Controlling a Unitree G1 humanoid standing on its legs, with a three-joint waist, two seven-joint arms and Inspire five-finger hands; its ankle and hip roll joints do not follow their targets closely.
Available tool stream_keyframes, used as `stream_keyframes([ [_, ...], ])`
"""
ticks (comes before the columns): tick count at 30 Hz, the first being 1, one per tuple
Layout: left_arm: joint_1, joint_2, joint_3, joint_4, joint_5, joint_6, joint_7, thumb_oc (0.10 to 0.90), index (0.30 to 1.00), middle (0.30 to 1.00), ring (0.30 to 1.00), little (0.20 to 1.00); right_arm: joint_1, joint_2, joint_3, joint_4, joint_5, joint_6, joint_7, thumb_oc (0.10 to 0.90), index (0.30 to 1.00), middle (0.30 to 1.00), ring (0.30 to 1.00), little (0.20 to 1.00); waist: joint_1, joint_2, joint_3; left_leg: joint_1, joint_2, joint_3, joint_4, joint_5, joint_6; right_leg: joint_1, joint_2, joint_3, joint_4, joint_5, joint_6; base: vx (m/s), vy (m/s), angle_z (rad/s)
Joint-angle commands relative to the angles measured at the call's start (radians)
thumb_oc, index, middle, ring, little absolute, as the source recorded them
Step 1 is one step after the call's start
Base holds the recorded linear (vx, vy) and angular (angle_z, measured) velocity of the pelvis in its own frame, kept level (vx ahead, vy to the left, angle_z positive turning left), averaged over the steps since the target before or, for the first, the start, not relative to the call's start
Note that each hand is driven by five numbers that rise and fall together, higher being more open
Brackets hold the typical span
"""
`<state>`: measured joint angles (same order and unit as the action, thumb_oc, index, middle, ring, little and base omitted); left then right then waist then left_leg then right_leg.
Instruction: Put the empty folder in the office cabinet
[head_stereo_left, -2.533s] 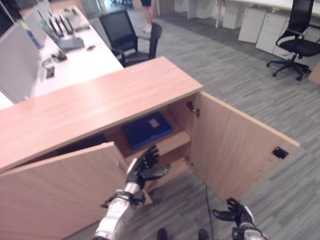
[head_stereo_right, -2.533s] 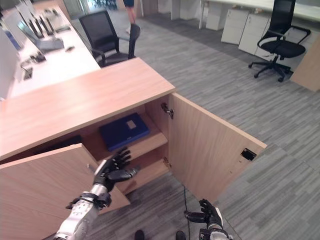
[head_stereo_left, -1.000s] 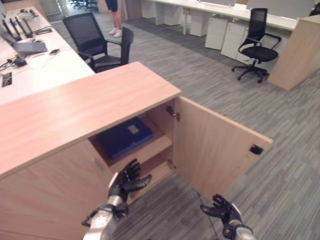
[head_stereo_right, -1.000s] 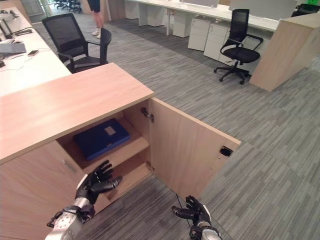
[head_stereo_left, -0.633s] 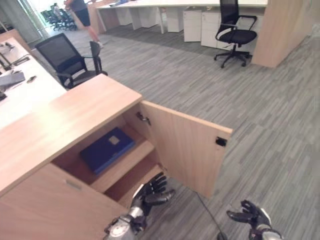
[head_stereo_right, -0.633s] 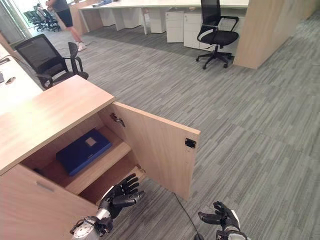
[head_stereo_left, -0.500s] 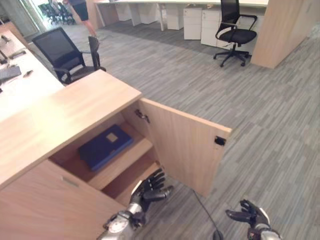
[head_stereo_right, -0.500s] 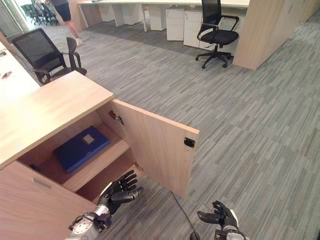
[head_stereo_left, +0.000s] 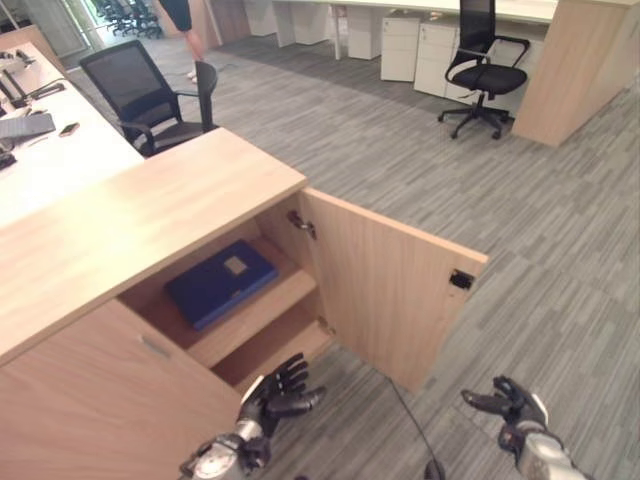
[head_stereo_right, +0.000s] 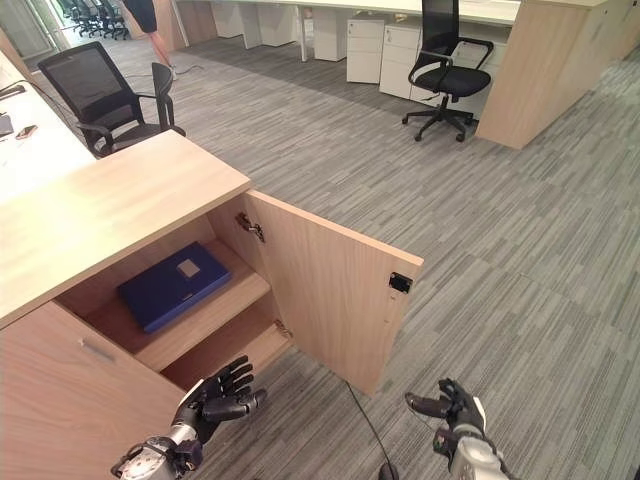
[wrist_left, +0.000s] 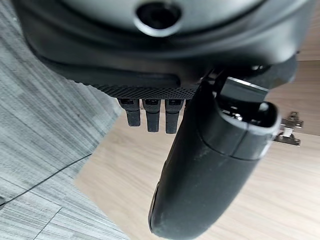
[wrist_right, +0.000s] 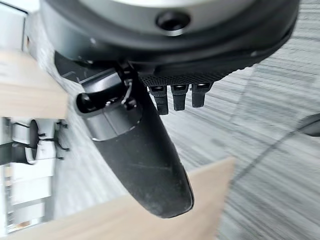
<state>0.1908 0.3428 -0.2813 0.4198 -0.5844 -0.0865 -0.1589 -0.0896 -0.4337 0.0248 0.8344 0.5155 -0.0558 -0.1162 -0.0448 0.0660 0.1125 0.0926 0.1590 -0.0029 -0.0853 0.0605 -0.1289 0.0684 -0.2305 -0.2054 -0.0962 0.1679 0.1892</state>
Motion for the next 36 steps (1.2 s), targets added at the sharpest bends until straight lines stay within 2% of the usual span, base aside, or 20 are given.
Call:
stream_keyframes([
  [1,-0.081,0.045,0.004,-0.079,-0.026,-0.066,-0.023,0.8,0.9,0.9,0.9,0.9,-0.198,-0.067,-0.012,0.054,0.043,-0.083,-0.011,0.8,0.9,0.9,0.9,0.9,0.033,-0.037,-0.031,0.038,-0.026,0.041,0.0,-0.071,-0.002,0.058,0.075,-0.045,0.013,-0.183,-0.028,0.0,0.006,0.05],
  [5,-0.065,0.069,-0.012,-0.073,-0.025,-0.063,-0.036,0.8,0.9,0.9,0.9,0.9,-0.321,-0.096,0.038,0.118,0.058,-0.07,0.001,0.8,0.9,0.9,0.9,0.9,0.056,-0.046,-0.037,0.046,-0.023,0.053,-0.002,-0.078,-0.002,0.056,0.076,-0.052,0.009,-0.176,-0.022,0.0,0.001,0.01],
  [10,-0.047,0.079,-0.014,-0.046,-0.021,-0.058,-0.041,0.8,0.9,0.9,0.9,0.9,-0.389,-0.087,0.101,0.101,0.048,-0.062,0.015,0.8,0.9,0.9,0.9,0.9,0.07,-0.053,-0.043,0.047,-0.023,0.059,-0.002,-0.076,-0.001,0.056,0.076,-0.048,0.009,-0.173,-0.018,0.0,0.01,-0.03],
  [19,-0.018,0.078,-0.01,-0.022,0.003,-0.053,-0.032,0.8,0.9,0.9,0.9,0.9,-0.434,0.011,0.196,-0.005,0.045,-0.065,0.034,0.8,0.9,0.9,0.9,0.9,0.092,-0.053,-0.042,0.046,-0.022,0.057,-0.002,-0.076,0.001,0.06,0.075,-0.055,0.009,-0.172,-0.019,0.0,0.0,0.0],
  [24,-0.019,0.071,-0.002,-0.021,0.005,-0.056,-0.024,0.8,0.9,0.9,0.9,0.9,-0.414,0.05,0.231,-0.067,0.041,-0.063,0.049,0.8,0.9,0.9,0.9,0.9,0.094,-0.055,-0.042,0.045,-0.022,0.051,-0.002,-0.075,0.0,0.061,0.075,-0.057,0.009,-0.173,-0.019,0.0,0.001,-0.01],
  [25,-0.022,0.066,0.005,-0.02,0.014,-0.058,-0.018,0.8,0.9,0.9,0.9,0.9,-0.382,0.07,0.257,-0.123,0.04,-0.061,0.069,0.8,0.9,0.9,0.9,0.9,0.096,-0.055,-0.039,0.044,-0.02,0.049,-0.002,-0.074,-0.001,0.062,0.074,-0.061,0.009,-0.173,-0.019,0.0,0.0,0.0],
  [36,-0.017,0.03,0.081,0.005,0.046,-0.068,-0.001,0.8,0.9,0.9,0.9,0.9,-0.139,0.071,0.294,-0.459,0.019,-0.053,0.184,0.8,0.9,0.9,0.9,0.9,0.088,-0.057,-0.033,0.04,-0.015,0.02,-0.002,-0.067,-0.009,0.078,0.074,-0.079,0.009,-0.185,-0.026,0.0,-0.012,0.03],
])
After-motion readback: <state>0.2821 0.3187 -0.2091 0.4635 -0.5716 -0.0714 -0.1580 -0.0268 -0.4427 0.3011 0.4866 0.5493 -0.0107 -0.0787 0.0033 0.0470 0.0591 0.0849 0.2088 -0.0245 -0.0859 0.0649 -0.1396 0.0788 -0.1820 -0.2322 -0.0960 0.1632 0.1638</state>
